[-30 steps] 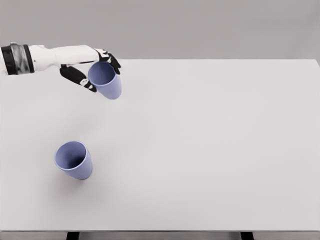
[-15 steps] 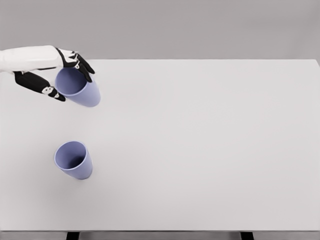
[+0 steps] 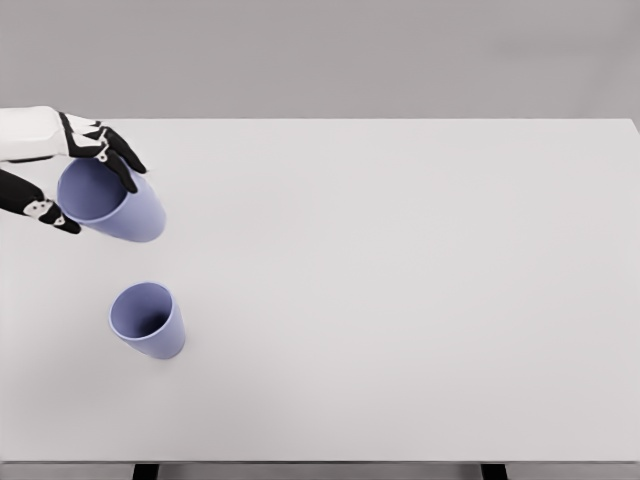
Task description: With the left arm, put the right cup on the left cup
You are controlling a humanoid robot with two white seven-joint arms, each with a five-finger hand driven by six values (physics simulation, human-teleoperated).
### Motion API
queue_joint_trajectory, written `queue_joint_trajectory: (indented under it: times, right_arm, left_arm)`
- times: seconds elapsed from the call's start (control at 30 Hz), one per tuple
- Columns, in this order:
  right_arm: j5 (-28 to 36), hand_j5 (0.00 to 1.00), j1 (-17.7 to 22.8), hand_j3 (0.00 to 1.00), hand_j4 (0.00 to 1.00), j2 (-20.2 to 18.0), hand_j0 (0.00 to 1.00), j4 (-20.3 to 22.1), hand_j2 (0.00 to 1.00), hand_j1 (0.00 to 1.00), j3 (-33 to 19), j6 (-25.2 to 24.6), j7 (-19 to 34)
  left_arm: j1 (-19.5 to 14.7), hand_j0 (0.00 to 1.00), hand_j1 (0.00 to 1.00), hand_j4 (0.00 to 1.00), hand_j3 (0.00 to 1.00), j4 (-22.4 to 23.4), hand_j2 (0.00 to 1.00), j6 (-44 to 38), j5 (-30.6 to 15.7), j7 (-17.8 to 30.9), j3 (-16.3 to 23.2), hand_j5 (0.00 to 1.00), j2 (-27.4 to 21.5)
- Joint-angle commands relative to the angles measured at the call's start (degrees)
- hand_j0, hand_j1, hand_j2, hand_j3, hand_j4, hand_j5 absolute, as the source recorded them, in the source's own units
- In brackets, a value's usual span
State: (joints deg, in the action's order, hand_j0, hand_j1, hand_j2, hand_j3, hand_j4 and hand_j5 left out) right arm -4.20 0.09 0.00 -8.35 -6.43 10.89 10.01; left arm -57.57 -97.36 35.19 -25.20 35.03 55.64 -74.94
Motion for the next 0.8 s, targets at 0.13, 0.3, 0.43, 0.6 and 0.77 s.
queue_joint_trajectory:
  times: [0.13,0.3,0.43,0.6,0.77]
  right_arm:
    - [0.0,1.0,0.0,1.0,1.0,0.0,1.0,0.0,1.0,1.0,0.0,0.0,0.0]
    - [0.0,1.0,0.0,1.0,1.0,0.0,1.0,0.0,1.0,1.0,0.0,0.0,0.0]
    - [0.0,1.0,0.0,1.0,1.0,0.0,1.0,-0.1,1.0,1.0,0.0,0.0,0.0]
    - [0.0,1.0,0.0,1.0,1.0,0.0,1.0,0.0,1.0,1.0,0.0,0.0,0.0]
    - [0.0,1.0,0.0,1.0,1.0,0.0,1.0,0.0,1.0,1.0,0.0,0.0,0.0]
  left_arm:
    - [0.1,0.64,0.64,0.64,0.64,-2.6,0.64,-0.2,-2.0,0.0,-0.1,0.64,-4.1]
    - [1.9,0.64,0.64,0.64,0.64,-3.5,0.64,-0.2,-2.4,0.0,0.1,0.64,-5.8]
    - [3.0,0.64,0.64,0.64,0.64,-3.7,0.64,-0.2,-2.4,0.0,0.1,0.64,-7.0]
    - [4.6,0.64,0.64,0.64,0.64,-3.7,0.64,-0.2,-2.5,0.0,0.1,0.64,-7.0]
    - [5.0,0.64,0.64,0.64,0.64,-3.8,0.64,-0.2,-4.5,0.0,0.2,0.64,-7.0]
